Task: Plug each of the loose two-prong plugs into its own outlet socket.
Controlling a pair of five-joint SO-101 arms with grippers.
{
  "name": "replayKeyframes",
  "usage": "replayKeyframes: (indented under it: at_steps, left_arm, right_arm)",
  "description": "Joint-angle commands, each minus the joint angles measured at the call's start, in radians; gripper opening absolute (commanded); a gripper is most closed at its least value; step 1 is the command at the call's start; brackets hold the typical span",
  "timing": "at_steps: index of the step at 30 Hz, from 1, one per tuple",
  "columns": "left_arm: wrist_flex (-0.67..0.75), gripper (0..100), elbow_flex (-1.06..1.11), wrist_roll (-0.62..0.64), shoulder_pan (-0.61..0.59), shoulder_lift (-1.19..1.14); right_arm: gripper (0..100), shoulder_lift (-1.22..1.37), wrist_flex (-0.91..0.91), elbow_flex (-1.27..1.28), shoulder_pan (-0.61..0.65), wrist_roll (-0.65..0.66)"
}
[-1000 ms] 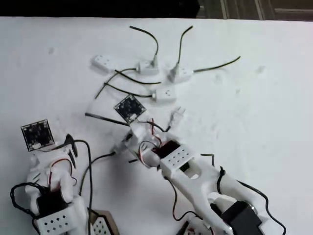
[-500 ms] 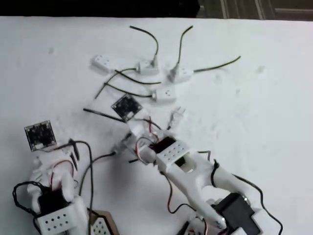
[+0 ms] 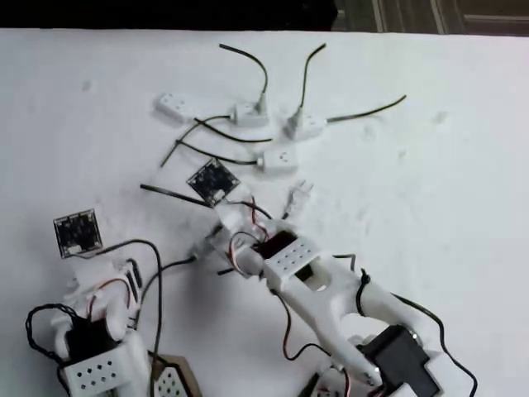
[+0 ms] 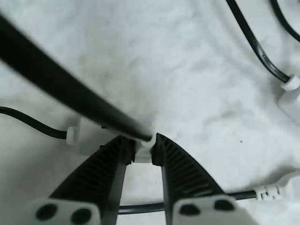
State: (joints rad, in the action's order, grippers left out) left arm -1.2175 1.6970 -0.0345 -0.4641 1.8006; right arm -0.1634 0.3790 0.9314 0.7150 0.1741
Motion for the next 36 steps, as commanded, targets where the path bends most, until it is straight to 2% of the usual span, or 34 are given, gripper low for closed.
replayKeyframes:
  at_steps: [1,2,4,13,36]
  left_arm:
    - [-0.052,1,-0.058,-0.011,0.062,0.010]
    - [-0.075,4,-0.075,-0.006,0.076,0.010]
    - [-0.101,2,-0.104,-0.005,0.093,0.010]
    - [-0.052,2,0.000,-0.012,0.101,0.008]
    - [-0.061,2,-0.003,-0.009,0.096,0.010]
  right_arm:
    - [1.7,0.012,0.019,0.008,-0.005,0.009]
    - [1.7,0.012,0.019,0.008,-0.005,0.009]
    - [1.7,0.012,0.019,0.008,-0.007,0.009]
    - [1.7,0.012,0.019,0.014,-0.012,0.009]
    - [1.7,0.010,0.018,0.018,-0.013,0.009]
